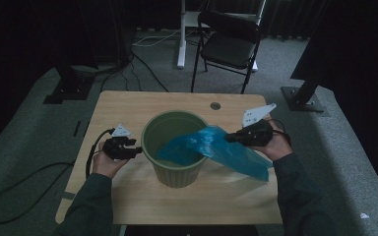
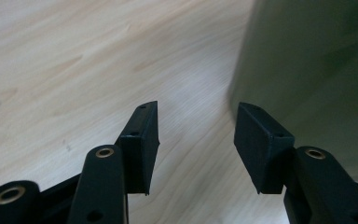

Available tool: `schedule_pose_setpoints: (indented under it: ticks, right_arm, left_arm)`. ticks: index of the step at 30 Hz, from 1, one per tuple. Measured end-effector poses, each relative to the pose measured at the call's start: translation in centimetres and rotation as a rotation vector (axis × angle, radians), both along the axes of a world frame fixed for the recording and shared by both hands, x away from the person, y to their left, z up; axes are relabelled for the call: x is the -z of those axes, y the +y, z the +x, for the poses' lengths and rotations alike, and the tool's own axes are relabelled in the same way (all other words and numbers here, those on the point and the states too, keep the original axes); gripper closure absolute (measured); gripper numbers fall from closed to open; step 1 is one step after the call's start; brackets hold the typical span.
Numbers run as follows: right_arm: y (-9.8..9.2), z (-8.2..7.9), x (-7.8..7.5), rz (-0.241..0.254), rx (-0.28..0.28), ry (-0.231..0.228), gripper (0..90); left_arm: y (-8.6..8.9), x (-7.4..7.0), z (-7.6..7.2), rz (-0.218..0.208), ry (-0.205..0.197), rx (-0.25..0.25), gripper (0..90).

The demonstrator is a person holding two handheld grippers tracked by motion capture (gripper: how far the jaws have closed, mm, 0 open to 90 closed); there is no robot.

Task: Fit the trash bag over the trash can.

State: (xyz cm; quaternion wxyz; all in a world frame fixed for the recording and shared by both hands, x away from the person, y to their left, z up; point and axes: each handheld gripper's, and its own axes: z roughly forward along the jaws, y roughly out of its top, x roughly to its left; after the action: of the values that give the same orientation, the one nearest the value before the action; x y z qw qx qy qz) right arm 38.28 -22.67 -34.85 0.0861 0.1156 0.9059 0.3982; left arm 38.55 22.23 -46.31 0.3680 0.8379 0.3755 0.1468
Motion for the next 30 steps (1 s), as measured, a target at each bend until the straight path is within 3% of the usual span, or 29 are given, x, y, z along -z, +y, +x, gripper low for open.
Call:
schedule_pose_setpoints:
  ticks: [5,9,12,23,30]
  right_arm:
    - [1.4,0.2,-1.8,0.014,-0.034,-0.020,89.8]
    - [2.9,0.3,-2.7,0.023,-0.068,-0.027,89.8]
    - [4.0,0.4,-3.0,0.013,-0.087,-0.028,89.8]
    - [6.4,1.0,-2.3,-0.033,-0.106,-0.008,89.8]
    - [7.9,1.3,-0.7,-0.088,-0.114,0.022,89.8]
  left_arm:
    - [-0.8,-0.7,-0.5,-0.008,-0.022,0.039,50.1]
    - [-1.2,-1.1,-0.7,-0.046,-0.021,0.065,50.1]
    - [-1.4,-1.2,-0.8,-0.040,-0.035,0.060,51.5]
    - [-2.5,-1.7,-1.0,-0.037,-0.056,0.091,52.0]
    - [-1.5,-2.7,-1.2,-0.049,-0.069,0.094,53.0]
